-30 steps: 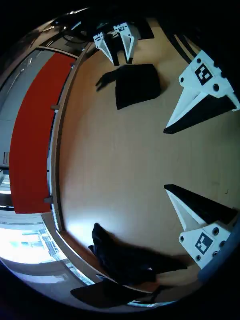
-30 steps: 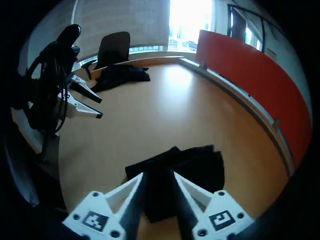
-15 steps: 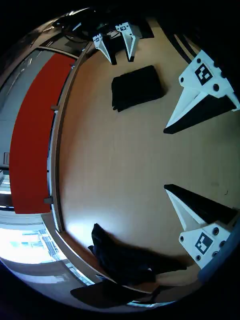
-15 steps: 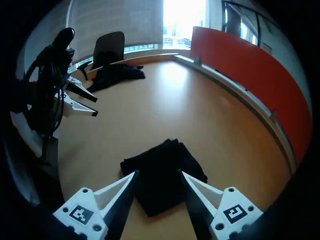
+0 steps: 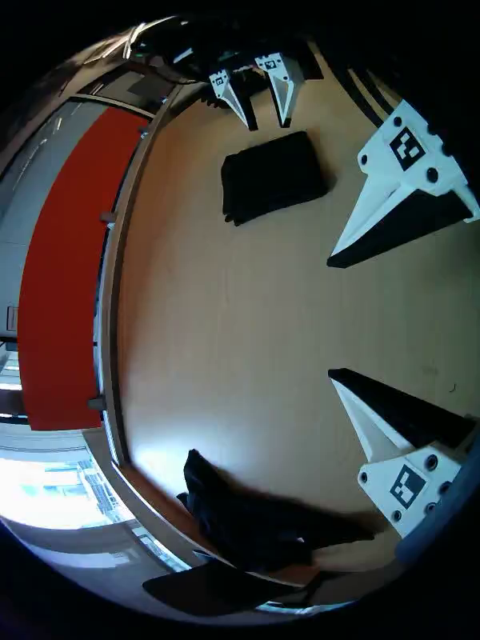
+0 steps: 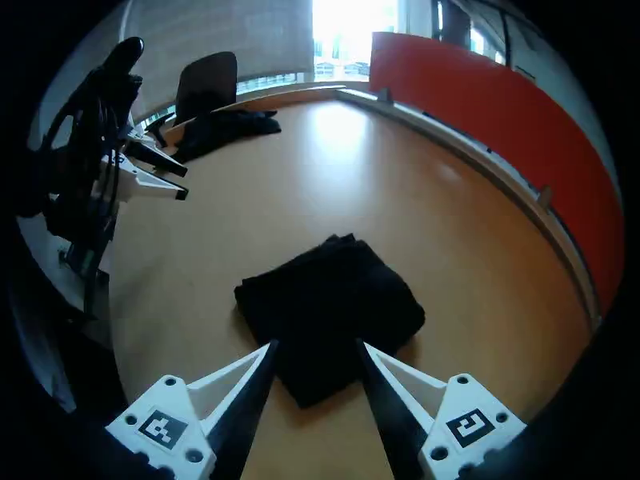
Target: Fold towel
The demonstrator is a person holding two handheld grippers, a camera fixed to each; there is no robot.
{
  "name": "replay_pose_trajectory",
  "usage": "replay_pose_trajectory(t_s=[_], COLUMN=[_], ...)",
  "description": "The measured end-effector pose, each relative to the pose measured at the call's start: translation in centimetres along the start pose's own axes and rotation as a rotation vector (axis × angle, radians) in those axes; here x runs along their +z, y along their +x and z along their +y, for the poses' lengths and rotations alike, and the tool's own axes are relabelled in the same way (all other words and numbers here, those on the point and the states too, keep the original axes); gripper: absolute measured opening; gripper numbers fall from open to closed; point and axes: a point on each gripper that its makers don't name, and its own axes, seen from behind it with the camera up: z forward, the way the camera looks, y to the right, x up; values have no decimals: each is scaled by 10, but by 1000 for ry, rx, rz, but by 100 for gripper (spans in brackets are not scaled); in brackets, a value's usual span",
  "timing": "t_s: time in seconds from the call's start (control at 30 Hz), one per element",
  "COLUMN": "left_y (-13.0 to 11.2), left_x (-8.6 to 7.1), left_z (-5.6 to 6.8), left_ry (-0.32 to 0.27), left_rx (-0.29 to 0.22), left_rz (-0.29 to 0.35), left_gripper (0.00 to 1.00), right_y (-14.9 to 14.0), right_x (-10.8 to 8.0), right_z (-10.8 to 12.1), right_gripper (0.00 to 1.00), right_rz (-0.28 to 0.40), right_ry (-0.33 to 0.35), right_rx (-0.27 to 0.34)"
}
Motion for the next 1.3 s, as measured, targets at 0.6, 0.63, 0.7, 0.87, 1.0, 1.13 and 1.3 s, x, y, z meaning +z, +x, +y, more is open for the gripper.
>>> replay_pose_trajectory(t_s=[0.6,0.63,0.7,0.87,1.0,1.13,1.3], left_y=[-2,-2,-2,-3,-3,-3,-5], left_x=[2,2,2,2,1,1,1], left_z=[3,3,3,3,2,2,3], left_ry=[-7,-7,-7,-9,-8,-8,-10], left_rx=[8,8,9,8,7,5,3], left_rz=[-6,-6,-6,-6,-5,-6,-6], left_gripper=[93,93,94,94,93,94,94], right_y=[-56,-57,-60,-68,-72,-74,-75], right_x=[5,5,6,7,7,8,8], right_z=[-5,-6,-6,-6,-8,-8,-7], right_gripper=[70,68,64,53,46,40,22], right_rz=[-87,-90,-97,-116,-122,-123,-122], right_ry=[-13,-12,-12,-18,-16,-22,-32], right_rx=[35,36,35,28,39,47,48])
